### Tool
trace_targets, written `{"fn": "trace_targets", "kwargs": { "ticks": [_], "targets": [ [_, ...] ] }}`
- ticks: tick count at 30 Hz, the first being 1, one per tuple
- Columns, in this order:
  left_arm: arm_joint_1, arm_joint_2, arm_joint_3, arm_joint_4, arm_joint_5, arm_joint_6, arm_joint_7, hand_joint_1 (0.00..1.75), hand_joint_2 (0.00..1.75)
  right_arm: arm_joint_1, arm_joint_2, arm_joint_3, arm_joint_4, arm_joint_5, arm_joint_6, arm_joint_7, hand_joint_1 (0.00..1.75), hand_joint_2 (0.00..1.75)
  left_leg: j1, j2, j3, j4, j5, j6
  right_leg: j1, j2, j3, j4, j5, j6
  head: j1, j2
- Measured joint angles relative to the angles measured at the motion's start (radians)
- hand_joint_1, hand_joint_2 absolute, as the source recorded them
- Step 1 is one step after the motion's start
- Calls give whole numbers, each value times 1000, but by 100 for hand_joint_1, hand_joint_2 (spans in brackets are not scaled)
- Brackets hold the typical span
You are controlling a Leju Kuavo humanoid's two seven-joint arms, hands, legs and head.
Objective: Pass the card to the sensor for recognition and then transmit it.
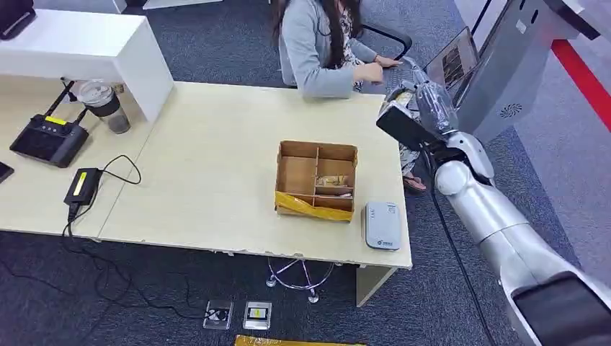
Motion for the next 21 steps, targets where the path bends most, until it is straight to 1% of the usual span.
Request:
{"fn": "trace_targets", "kwargs": {
  "ticks": [5,9,12,14,16,18,21],
  "targets": [
    [1,0,0,0,4,-1,4,0,0,35,-22,-6,0,-25,-1,-3,175,175,0,0,0,0,0,0,0,0,0,0,0,0,0,0],
    [3,0,0,0,10,-10,4,0,0,75,-53,-18,0,-62,-11,-6,175,175,0,0,0,0,0,0,0,0,0,0,0,0,0,0],
    [5,0,0,0,10,-13,4,0,0,107,-76,-25,0,-71,-38,-32,175,175,0,1,0,0,0,0,0,1,0,0,0,0,0,0],
    [5,0,0,0,16,-8,-7,0,0,128,-82,-26,0,-71,-66,-47,175,175,0,1,0,0,0,0,0,1,0,0,0,0,0,0],
    [4,0,0,0,26,0,-21,0,0,148,-82,-26,-2,-68,-75,-53,175,175,0,2,0,0,0,0,0,1,0,0,0,0,0,0],
    [4,0,0,0,35,7,-21,0,0,173,-83,-23,-17,-68,-75,-43,175,175,0,2,0,0,0,0,0,1,0,0,0,0,0,0],
    [5,0,0,0,50,16,2,0,0,227,-83,-16,-62,-72,-77,-21,175,175,1,2,0,0,0,0,1,1,0,0,0,0,0,0]
  ]
}}
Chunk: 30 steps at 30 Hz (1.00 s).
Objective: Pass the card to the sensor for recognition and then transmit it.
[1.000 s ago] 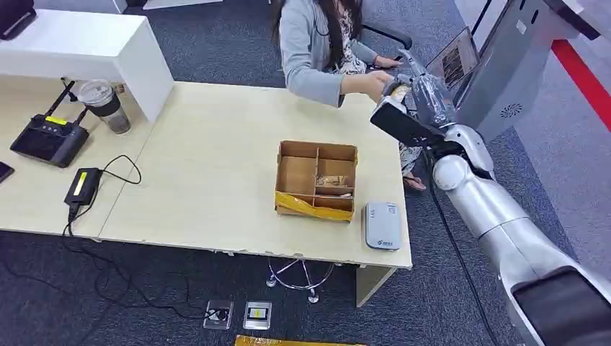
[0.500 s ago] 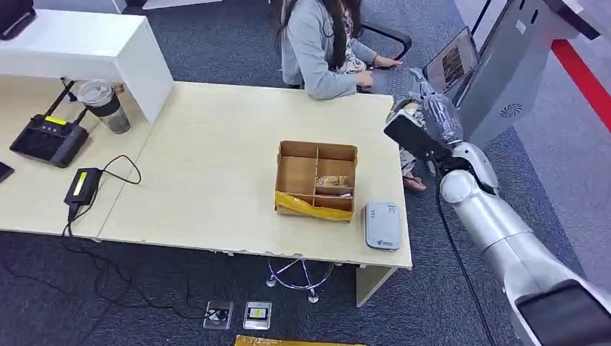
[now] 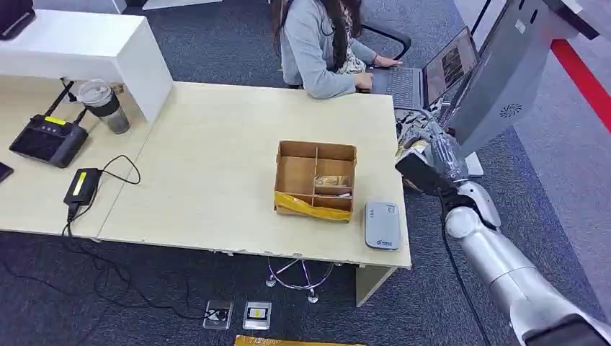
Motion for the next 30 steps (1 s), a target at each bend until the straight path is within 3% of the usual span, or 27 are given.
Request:
{"fn": "trace_targets", "kwargs": {
  "ticks": [6,12,30],
  "targets": [
    [0,-5,0,0,19,22,52,0,0,82,2,16,-88,-5,2,18,175,175,0,0,0,0,0,0,0,0,0,0,0,0,0,0],
    [0,-13,1,0,26,40,62,0,0,136,2,37,-156,15,18,53,175,175,0,0,0,0,0,0,0,0,0,0,0,0,0,0],
    [0,-32,2,0,24,68,88,0,0,170,14,59,-68,-22,-17,-18,175,175,0,0,0,0,0,0,0,0,0,0,0,0,0,0]
  ]
}}
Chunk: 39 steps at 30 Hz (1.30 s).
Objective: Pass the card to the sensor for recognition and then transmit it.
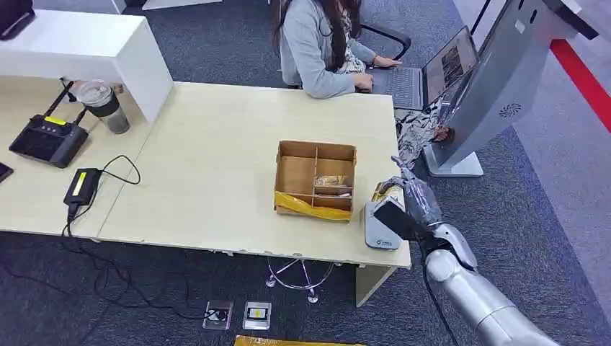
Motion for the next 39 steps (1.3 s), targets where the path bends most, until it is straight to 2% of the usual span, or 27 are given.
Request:
{"fn": "trace_targets", "kwargs": {
  "ticks": [14,20,27,39],
  "targets": [
    [0,-12,0,0,1,18,8,0,0,57,16,10,35,-19,10,43,175,175,0,0,0,0,0,0,0,0,0,0,0,0,0,0],
    [0,-12,0,0,1,20,8,0,0,68,17,12,56,-53,9,37,175,175,0,0,0,0,0,0,0,0,0,0,0,0,0,0],
    [0,-12,0,0,1,23,17,0,0,68,5,6,86,-82,17,32,175,175,0,0,0,0,0,0,0,0,0,0,0,0,0,0],
    [0,-13,0,0,1,34,35,0,0,73,-13,-18,96,-108,53,59,175,175,0,1,1,0,0,0,0,1,0,0,0,0,0,0]
  ]
}}
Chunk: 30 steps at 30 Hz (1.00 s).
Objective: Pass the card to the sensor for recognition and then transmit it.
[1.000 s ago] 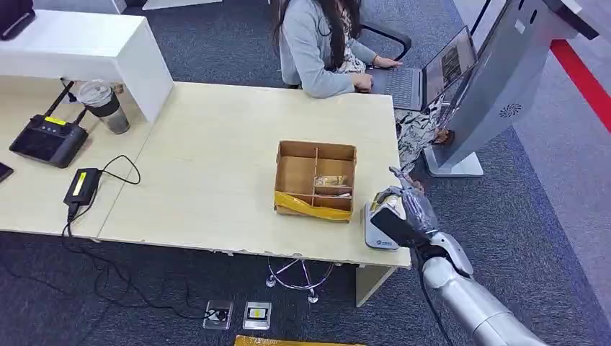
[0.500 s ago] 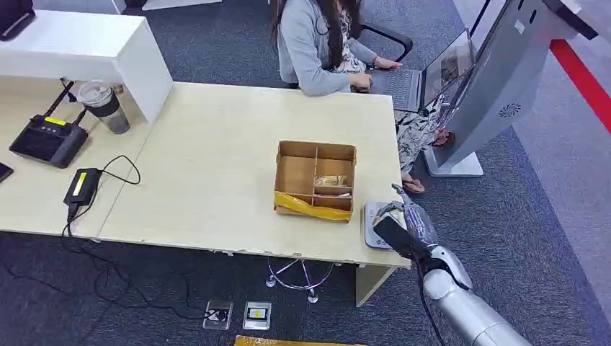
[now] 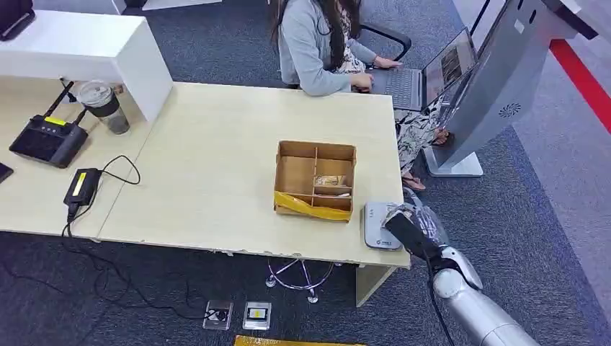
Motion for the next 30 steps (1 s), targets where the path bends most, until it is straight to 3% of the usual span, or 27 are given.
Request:
{"fn": "trace_targets", "kwargs": {
  "ticks": [14,30],
  "targets": [
    [-1,-11,0,0,4,29,22,0,0,19,8,-19,50,-34,-24,-23,175,175,0,1,1,0,0,0,0,1,1,0,0,0,0,0],
    [-1,-13,0,0,1,1,-12,0,0,-43,-11,-99,60,-92,-6,-23,175,175,0,1,0,0,0,0,0,1,1,0,1,0,0,0]
  ]
}}
